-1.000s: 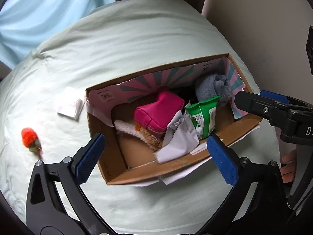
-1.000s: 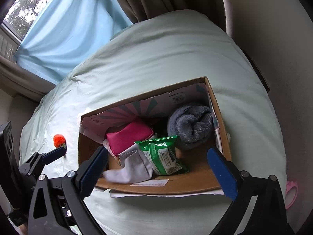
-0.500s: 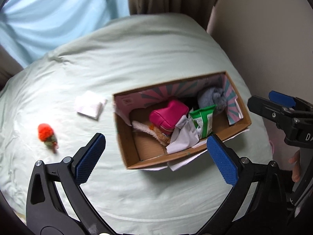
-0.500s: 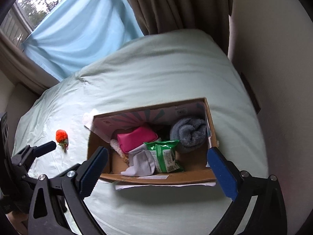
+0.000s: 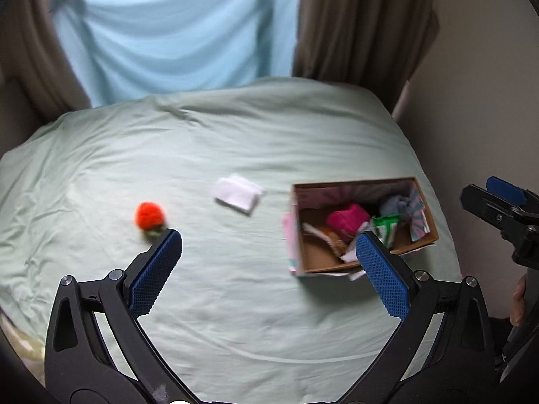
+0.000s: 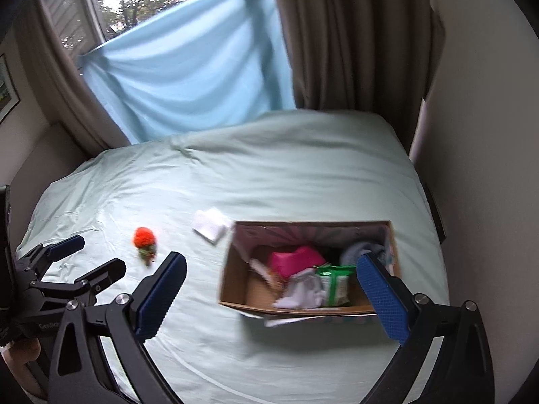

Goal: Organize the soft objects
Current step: 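Move both grippers back toward the pom-pom and white waffle cloth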

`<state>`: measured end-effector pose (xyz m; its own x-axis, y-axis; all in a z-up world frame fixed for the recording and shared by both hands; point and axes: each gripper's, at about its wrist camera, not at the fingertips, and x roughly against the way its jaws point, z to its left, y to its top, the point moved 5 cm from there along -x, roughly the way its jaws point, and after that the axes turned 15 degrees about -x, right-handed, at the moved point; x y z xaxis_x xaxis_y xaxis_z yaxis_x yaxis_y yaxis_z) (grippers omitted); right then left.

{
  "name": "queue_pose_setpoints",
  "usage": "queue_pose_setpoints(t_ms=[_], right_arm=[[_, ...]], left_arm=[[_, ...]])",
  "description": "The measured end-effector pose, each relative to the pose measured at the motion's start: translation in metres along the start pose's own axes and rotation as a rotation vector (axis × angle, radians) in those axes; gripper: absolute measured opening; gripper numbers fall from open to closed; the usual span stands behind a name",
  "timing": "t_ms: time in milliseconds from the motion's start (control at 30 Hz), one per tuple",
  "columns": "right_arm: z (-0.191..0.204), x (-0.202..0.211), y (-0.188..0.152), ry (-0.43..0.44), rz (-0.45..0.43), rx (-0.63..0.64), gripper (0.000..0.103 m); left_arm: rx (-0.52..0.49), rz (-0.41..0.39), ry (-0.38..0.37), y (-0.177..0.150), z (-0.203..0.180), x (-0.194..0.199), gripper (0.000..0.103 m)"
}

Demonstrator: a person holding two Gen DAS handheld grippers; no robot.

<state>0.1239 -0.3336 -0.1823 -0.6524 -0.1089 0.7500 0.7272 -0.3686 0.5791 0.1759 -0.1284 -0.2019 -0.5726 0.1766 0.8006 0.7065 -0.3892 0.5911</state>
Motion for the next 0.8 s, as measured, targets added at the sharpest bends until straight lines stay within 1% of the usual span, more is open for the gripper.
queue_pose_setpoints(t_ms=[67, 233, 400, 500, 633, 800], right_arm=[[0.025, 0.007, -0.005, 0.013, -0.02, 0.016, 0.101], [0.083, 0.01, -0.018, 0.044, -0.05, 0.035, 0.101], [0.128, -0.005, -0.03, 0.039, -0.049, 0.047, 0.101], [0.155, -0.022, -0.037, 0.038, -0.045, 0.037, 0.101], [0.177, -0.044, -0.042, 0.017, -0.037, 0.02, 0.101], [0.197, -0.084, -0.044, -0.009, -0.021, -0.009, 0.101]], left_arm=[[0.024, -0.016, 0.015, -0.009, 0.028, 0.014, 0.103], [0.067, -0.047, 0.036, -0.029, 0.088, 0.035, 0.103], [0.078, -0.061, 0.06, -0.049, 0.142, 0.042, 0.103], [0.084, -0.053, 0.06, -0.059, 0.168, 0.034, 0.103], [0.099, -0.039, 0.05, -0.07, 0.203, 0.016, 0.103], [0.13, -0.031, 0.041, -0.076, 0.239, -0.021, 0.103]])
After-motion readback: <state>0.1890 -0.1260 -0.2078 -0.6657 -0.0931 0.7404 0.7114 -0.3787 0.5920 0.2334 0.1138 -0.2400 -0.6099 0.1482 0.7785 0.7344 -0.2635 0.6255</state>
